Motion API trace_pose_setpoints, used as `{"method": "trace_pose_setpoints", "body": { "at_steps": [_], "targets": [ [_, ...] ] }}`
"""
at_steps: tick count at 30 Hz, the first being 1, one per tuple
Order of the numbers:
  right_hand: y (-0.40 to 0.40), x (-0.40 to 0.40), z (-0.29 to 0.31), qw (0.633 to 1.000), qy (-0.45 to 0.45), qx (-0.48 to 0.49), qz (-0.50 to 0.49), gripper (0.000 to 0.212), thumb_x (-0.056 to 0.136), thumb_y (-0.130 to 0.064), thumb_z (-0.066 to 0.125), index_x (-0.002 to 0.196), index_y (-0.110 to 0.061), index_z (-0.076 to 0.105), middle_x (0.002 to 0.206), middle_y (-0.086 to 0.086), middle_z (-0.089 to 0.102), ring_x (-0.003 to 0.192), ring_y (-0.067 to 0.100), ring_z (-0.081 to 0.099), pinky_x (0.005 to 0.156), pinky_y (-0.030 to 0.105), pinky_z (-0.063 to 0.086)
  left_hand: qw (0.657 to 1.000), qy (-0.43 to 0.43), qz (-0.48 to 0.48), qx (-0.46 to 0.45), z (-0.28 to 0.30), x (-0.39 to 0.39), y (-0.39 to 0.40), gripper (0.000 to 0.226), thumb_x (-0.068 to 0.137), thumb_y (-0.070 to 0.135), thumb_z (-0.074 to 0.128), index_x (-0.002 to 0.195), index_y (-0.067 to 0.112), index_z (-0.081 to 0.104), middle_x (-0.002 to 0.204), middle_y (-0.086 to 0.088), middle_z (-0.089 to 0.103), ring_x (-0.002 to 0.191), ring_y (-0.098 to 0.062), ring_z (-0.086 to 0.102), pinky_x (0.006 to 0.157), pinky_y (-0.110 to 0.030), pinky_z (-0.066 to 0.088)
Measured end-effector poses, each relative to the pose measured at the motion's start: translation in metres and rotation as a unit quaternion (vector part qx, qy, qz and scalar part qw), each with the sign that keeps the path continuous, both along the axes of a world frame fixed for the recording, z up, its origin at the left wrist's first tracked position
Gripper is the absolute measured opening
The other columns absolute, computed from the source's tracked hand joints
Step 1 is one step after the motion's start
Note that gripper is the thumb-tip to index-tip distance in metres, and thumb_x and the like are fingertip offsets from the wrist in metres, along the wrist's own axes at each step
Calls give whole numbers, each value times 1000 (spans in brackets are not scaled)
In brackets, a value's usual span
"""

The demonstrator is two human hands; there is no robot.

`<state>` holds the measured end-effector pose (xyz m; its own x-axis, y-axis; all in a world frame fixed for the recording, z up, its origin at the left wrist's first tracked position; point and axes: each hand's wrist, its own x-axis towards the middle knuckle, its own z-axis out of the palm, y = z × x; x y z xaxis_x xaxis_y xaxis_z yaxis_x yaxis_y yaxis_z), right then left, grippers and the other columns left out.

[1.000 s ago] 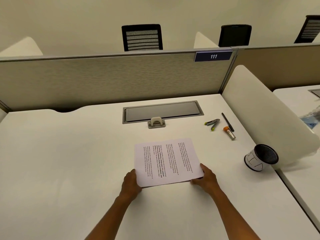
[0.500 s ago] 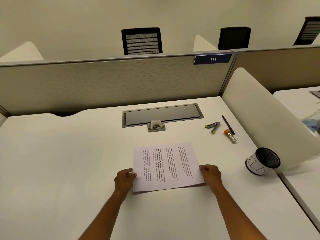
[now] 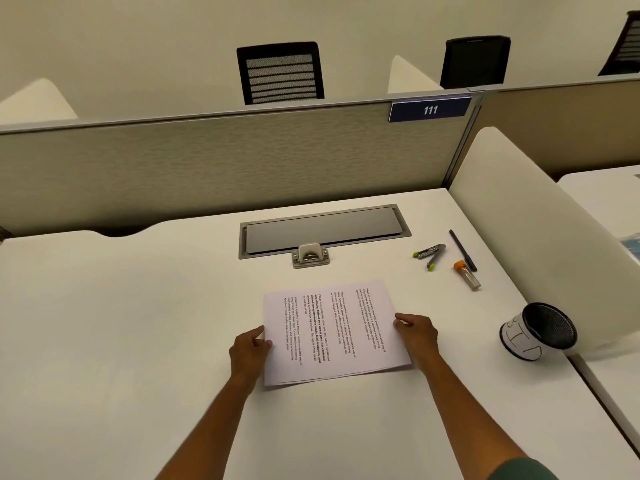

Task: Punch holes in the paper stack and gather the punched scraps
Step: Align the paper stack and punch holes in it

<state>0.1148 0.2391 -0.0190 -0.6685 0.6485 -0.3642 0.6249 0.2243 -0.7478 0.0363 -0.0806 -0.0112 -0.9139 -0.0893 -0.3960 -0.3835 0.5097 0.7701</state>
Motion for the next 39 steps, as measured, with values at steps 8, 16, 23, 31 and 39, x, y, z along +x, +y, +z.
{"method": "trace_pose_setpoints", "body": {
  "at_steps": [8,16,23,31,39],
  "targets": [
    [8,-14,-10,999,15,-8,-31,24,88,-16,67,110,-9,73,117,7,71,109,26,63,99,34,47,996,-1,72,43,-5,-9,2,28,84,4,74,112,1,72,102,-16,74,81,-33,72,72,-33,59],
    [9,-21,-23,992,51,-71,-90,22,84,-14,72,106,-9,74,112,5,73,99,19,64,98,35,49,993,13,95,70,-10,-24,2,25,82,0,75,107,1,74,94,-12,74,83,-36,71,80,-40,61],
    [9,-32,-27,988,67,-81,-115,24,84,-14,73,106,-8,74,111,7,73,95,17,63,90,29,48,990,34,100,88,-14,-44,5,25,82,3,77,107,5,76,85,-5,73,80,-37,71,85,-44,59],
    [1,-48,-28,983,97,-102,-121,26,84,-11,72,109,-5,72,110,8,73,97,19,65,92,29,49,988,32,104,111,-24,-65,-7,28,82,5,77,110,5,74,101,-11,75,88,-34,71,87,-46,60],
    [1,-60,-29,984,92,-94,-121,26,85,-10,72,110,-3,72,112,10,72,102,23,65,99,36,50,987,20,106,121,-33,-79,-8,29,82,7,78,110,6,74,104,-12,75,89,-33,72,88,-47,59]
  ]
}}
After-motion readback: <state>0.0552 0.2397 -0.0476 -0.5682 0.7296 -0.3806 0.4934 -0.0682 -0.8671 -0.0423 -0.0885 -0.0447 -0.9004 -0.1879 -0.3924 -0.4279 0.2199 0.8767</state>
